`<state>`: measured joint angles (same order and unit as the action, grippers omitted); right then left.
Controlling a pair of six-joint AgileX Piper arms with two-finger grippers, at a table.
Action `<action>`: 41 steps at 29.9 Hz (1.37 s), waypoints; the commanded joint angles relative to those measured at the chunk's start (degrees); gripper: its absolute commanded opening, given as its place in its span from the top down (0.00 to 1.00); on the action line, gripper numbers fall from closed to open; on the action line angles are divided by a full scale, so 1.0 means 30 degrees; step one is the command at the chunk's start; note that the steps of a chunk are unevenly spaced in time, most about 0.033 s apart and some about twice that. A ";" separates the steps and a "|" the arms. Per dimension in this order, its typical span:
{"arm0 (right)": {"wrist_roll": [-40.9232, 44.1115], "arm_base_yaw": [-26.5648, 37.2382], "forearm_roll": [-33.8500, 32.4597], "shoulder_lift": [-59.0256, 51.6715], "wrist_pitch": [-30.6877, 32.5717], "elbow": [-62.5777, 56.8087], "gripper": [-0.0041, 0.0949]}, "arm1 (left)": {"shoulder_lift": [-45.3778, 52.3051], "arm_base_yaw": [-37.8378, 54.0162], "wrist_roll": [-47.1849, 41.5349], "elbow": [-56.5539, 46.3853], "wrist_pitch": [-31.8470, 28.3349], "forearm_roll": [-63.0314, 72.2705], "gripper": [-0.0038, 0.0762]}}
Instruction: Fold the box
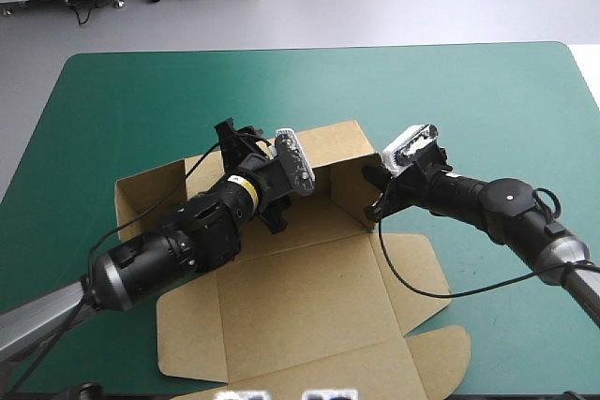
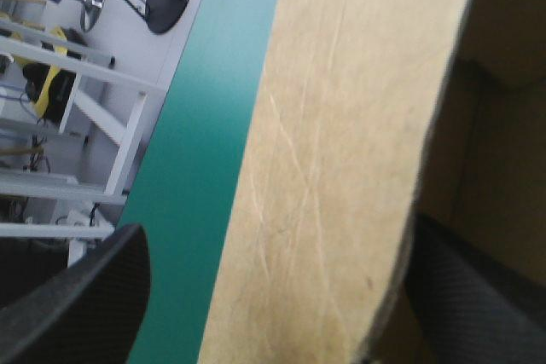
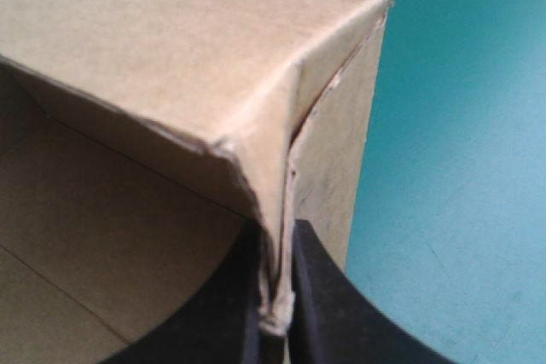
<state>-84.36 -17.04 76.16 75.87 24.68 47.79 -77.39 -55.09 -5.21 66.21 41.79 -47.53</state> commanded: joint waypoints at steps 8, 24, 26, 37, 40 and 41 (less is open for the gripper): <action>0.3064 0.0094 -0.3436 -0.0582 -0.1450 0.0644 0.97 | 0.3621 -0.1437 -0.0895 0.0473 -0.1008 0.2197 0.20; 1.5484 0.1397 -1.8186 -0.1431 0.8074 0.5951 0.97 | 0.5223 0.8067 -0.2368 0.2542 -0.0224 0.4534 0.41; 1.6080 0.1397 -1.9079 -0.1393 0.9531 0.6766 0.97 | 0.5223 0.9931 -0.2214 0.2542 0.0161 0.5450 0.41; 1.8846 0.1397 -2.2460 0.1558 1.5705 1.0244 0.97 | 0.5223 1.7549 0.1942 0.2542 -0.0034 1.1572 0.41; 1.8856 0.1397 -2.2510 0.3432 1.5705 1.1538 0.97 | 0.5223 1.7952 0.1986 0.2542 -0.0063 1.1774 0.41; 1.8892 0.1397 -2.2510 0.4042 1.5705 1.1982 0.97 | 0.5223 1.7952 0.1986 0.2542 -0.0074 1.1821 0.41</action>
<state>-26.19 -13.04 11.24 84.09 68.85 79.91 -62.91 -1.82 0.54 71.85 45.53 -12.92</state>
